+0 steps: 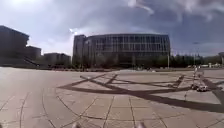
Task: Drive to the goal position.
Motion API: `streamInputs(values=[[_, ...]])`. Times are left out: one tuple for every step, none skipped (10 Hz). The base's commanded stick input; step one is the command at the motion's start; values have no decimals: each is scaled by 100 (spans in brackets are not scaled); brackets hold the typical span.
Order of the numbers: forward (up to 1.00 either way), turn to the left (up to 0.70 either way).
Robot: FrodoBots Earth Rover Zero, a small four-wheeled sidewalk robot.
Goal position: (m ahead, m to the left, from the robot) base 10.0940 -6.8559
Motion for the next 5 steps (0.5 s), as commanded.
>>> streamInputs(values=[[70, -5], [70, -5], [70, -5], [70, -5], [70, -5]])
